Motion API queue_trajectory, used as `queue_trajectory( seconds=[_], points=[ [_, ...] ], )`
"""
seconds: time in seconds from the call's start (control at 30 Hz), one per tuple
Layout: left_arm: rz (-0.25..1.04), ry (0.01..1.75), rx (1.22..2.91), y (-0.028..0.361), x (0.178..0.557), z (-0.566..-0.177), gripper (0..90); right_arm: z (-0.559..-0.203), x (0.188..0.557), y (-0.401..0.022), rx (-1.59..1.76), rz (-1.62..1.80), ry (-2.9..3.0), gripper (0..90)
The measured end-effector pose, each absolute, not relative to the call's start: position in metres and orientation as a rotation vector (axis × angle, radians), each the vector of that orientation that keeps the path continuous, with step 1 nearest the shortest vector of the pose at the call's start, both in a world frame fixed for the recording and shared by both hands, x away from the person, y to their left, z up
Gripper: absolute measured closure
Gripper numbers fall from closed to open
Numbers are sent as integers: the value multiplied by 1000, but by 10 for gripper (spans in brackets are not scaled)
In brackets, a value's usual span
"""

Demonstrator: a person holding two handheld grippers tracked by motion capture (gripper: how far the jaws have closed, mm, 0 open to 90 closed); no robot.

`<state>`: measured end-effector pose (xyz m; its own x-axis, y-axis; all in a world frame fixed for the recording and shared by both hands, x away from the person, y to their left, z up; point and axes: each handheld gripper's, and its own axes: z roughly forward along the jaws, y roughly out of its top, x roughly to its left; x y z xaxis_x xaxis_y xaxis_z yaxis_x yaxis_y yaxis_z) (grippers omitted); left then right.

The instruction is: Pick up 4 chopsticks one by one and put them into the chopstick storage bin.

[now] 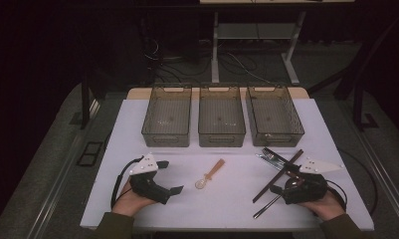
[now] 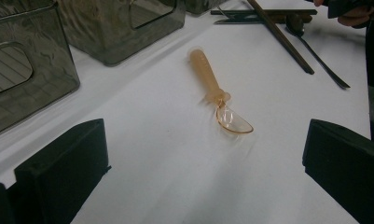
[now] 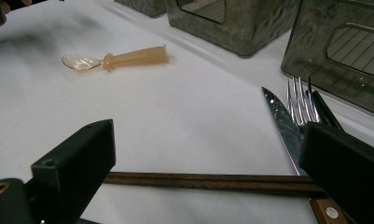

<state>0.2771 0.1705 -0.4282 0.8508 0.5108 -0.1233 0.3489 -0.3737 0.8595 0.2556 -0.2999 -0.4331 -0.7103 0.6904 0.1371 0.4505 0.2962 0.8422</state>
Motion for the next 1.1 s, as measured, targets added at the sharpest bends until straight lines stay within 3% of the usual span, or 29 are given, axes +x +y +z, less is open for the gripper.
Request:
queue_trajectory(
  seconds=[0.7, 0.73, 0.8, 0.83, 0.93, 1.1],
  points=[
    [190, 628, 1998, 168, 277, -429, 0, -423, 266, -304, 1085, 1303, 2380, 37],
    [188, 624, 2001, 168, 277, -429, 0, -423, 268, -304, 1087, 1287, 2382, 79],
    [184, 624, 1994, 168, 277, -429, 0, -422, 269, -304, 1094, 1279, 2380, 79],
    [181, 625, 1989, 168, 277, -429, 0, -420, 271, -304, 1105, 1260, 2384, 144],
    [175, 625, 1996, 167, 278, -430, 0, -419, 273, -305, 1110, 1266, 2373, 155],
    [168, 620, 2002, 167, 279, -431, 0, -416, 280, -315, 1146, 1257, 2355, 313]
  ],
)
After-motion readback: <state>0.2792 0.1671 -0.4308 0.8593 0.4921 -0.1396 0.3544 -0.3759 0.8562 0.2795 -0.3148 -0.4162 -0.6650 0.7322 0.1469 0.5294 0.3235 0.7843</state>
